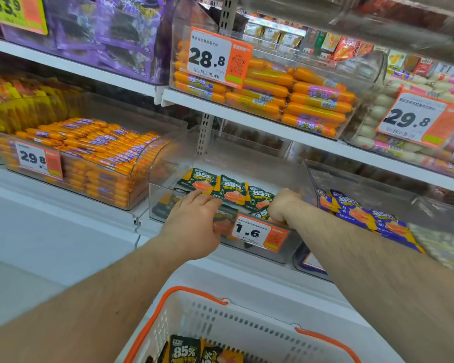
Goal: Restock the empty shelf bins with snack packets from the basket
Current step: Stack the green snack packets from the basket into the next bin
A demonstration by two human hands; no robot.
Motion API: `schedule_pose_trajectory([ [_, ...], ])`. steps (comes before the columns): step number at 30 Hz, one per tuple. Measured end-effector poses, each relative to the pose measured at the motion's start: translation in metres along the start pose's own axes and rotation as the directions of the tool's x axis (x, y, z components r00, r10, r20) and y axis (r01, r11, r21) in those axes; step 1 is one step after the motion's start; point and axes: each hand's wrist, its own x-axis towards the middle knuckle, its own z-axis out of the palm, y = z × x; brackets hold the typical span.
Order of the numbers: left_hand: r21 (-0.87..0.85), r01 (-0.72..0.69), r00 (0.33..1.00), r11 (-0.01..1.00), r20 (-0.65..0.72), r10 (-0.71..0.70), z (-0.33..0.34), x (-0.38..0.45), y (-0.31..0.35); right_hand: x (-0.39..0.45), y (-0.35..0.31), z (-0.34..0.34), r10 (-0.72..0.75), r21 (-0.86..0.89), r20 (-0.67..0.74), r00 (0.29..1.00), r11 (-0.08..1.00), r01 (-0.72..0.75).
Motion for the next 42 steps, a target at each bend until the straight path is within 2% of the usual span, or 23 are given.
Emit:
schedule_pose_trajectory([
  [5, 0.006, 0.008, 1.000, 1.000, -0.027, -0.008, 0.005, 0.001, 0.000, -0.001, -0.007, 0.003, -0.024, -0.324, 0.160, 0.987, 0.943, 0.076],
  [8, 0.010, 0.010, 0.999, 1.000, -0.037, -0.010, 0.006, 0.002, 0.001, 0.008, -0.005, 0.004, -0.098, -0.406, 0.185, 0.978, 0.899, 0.167],
  [10, 0.025, 0.006, 0.999, 1.000, -0.042, -0.005, 0.006, 0.002, 0.001, 0.014, -0.004, 0.008, -0.140, -0.394, 0.170, 0.975, 0.898, 0.198],
  [13, 0.047, 0.001, 0.999, 0.999, -0.047, 0.001, 0.007, 0.000, 0.002, 0.030, -0.002, 0.020, -0.215, -0.301, 0.235, 0.948, 0.911, 0.281],
  [17, 0.053, 0.003, 0.999, 0.999, -0.045, -0.001, 0.008, -0.001, 0.003, 0.030, 0.001, 0.022, -0.227, -0.189, 0.254, 0.940, 0.942, 0.278],
  [28, 0.033, 0.023, 0.998, 0.999, -0.052, -0.021, 0.010, -0.004, 0.006, 0.028, 0.002, 0.022, -0.174, -0.180, 0.216, 0.961, 0.960, 0.214],
  [30, 0.064, -0.040, 0.984, 0.997, -0.168, 0.050, 0.011, -0.007, 0.008, 0.029, 0.003, 0.024, -0.183, -0.139, 0.127, 0.975, 0.970, 0.201],
  [31, 0.088, -0.103, 0.960, 0.991, -0.253, 0.122, 0.014, -0.008, 0.010, 0.029, 0.005, 0.024, -0.199, -0.078, 0.019, 0.980, 0.977, 0.200],
  [32, 0.092, -0.166, 0.926, 0.982, -0.328, 0.187, 0.016, -0.009, 0.012, 0.025, 0.009, 0.025, -0.204, 0.041, -0.149, 0.968, 0.976, 0.212],
  [33, 0.073, -0.213, 0.911, 0.974, -0.346, 0.225, 0.018, -0.011, 0.015, 0.018, 0.014, 0.027, -0.201, 0.147, -0.376, 0.904, 0.951, 0.272],
  [34, 0.014, -0.235, 0.937, 0.972, -0.263, 0.231, 0.018, -0.014, 0.018, 0.005, 0.019, 0.030, -0.220, 0.167, -0.639, 0.737, 0.895, 0.413],
  [35, -0.044, -0.209, 0.975, 0.977, -0.088, 0.204, 0.020, -0.018, 0.019, -0.013, 0.023, 0.035, -0.271, 0.072, -0.829, 0.489, 0.815, 0.575],
  [36, -0.060, -0.160, 0.973, 0.985, 0.161, 0.167, 0.023, -0.022, 0.018, -0.033, 0.027, 0.045, -0.338, -0.067, -0.900, 0.275, 0.731, 0.679],
  [37, -0.026, -0.136, 0.912, 0.990, 0.388, 0.135, 0.027, -0.024, 0.017, -0.049, 0.030, 0.063, -0.406, -0.166, -0.903, 0.141, 0.631, 0.758],
  [38, 0.026, -0.145, 0.820, 0.989, 0.562, 0.105, 0.031, -0.026, 0.014, -0.060, 0.034, 0.089, -0.469, -0.194, -0.876, 0.113, 0.559, 0.806],
  [39, 0.075, -0.176, 0.726, 0.982, 0.683, 0.078, 0.038, -0.028, 0.012, -0.067, 0.039, 0.121, -0.524, -0.163, -0.835, 0.170, 0.529, 0.833],
  [40, 0.113, -0.209, 0.655, 0.971, 0.754, 0.053, 0.046, -0.031, 0.010, -0.072, 0.045, 0.152, -0.574, -0.096, -0.773, 0.270, 0.527, 0.844],
  [42, 0.169, -0.241, 0.591, 0.956, 0.806, 0.006, 0.060, -0.034, 0.008, -0.076, 0.056, 0.209, -0.670, 0.036, -0.548, 0.501, 0.579, 0.814],
])
